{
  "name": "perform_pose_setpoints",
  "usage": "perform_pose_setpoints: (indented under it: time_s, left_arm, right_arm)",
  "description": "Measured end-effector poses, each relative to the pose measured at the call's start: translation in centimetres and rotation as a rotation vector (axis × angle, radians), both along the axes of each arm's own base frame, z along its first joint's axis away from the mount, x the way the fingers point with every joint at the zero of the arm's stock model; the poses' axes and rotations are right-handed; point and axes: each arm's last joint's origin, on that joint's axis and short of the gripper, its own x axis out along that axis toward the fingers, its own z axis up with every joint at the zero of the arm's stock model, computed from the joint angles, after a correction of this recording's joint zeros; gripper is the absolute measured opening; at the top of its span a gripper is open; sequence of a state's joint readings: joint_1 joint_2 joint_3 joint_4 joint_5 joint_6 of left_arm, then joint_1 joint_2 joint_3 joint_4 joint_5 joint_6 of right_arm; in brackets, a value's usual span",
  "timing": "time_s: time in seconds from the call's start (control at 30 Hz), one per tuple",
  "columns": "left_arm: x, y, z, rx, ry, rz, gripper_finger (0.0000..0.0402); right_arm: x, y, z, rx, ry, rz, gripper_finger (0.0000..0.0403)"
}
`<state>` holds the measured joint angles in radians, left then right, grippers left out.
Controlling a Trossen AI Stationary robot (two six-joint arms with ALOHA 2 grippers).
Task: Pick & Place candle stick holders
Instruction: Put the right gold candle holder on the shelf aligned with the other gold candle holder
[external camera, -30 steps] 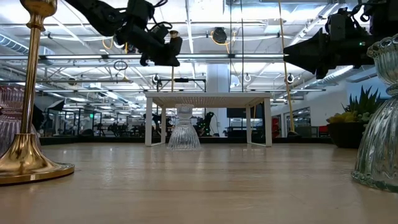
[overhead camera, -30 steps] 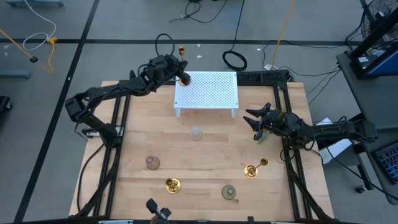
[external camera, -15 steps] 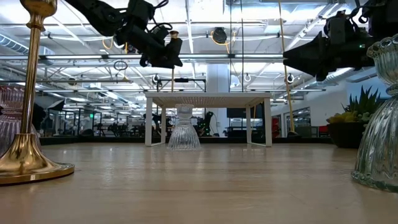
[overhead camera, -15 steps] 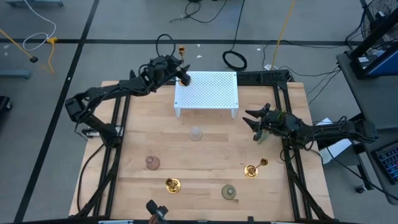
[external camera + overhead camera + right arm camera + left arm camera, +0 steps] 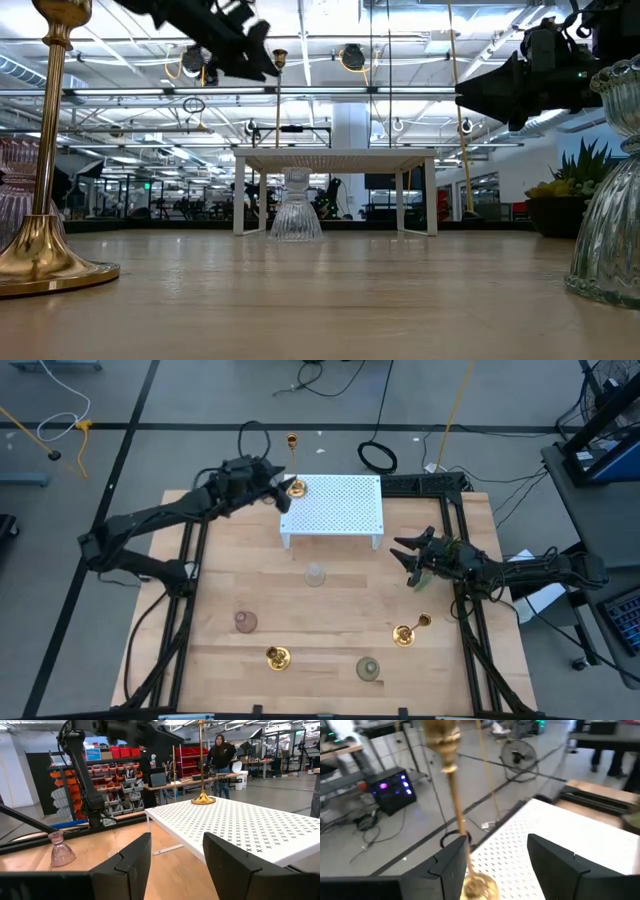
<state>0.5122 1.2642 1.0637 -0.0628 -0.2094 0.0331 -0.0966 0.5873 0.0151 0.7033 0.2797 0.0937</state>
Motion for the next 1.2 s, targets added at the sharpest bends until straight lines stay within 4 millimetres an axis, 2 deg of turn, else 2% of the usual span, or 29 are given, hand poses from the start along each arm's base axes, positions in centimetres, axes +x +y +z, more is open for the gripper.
perform_pose_setpoints:
  time_s: [0.2, 0.43, 0.67, 1.03, 1.2]
  left_arm:
    - [-2.0, -4.4, 1.5, -0.009, 0.07, -0.232, 0.0214]
    - [-3.2, -8.8, 1.3, 0.007, 0.229, -0.524, 0.0214]
    - [-2.9, -12.3, -0.9, -0.097, 0.43, -0.685, 0.0214]
    - [-1.1, -16.9, -6.0, -0.114, 0.55, -0.887, 0.0214]
    - [-1.0, -18.4, -7.0, -0.13, 0.545, -0.942, 0.0214]
  right_arm:
    - [0.2, 0.5, -0.1, -0.017, 0.009, 0.17, 0.0171]
    - [0.2, 1.0, -0.6, -0.042, 0.066, 0.358, 0.0171]
    - [0.2, 1.3, -1.9, -0.013, 0.201, 0.463, 0.0171]
    - [-0.3, 2.7, -2.5, -0.083, 0.229, 0.959, 0.0171]
    - [-0.6, 3.0, -2.6, -0.112, 0.223, 1.104, 0.0171]
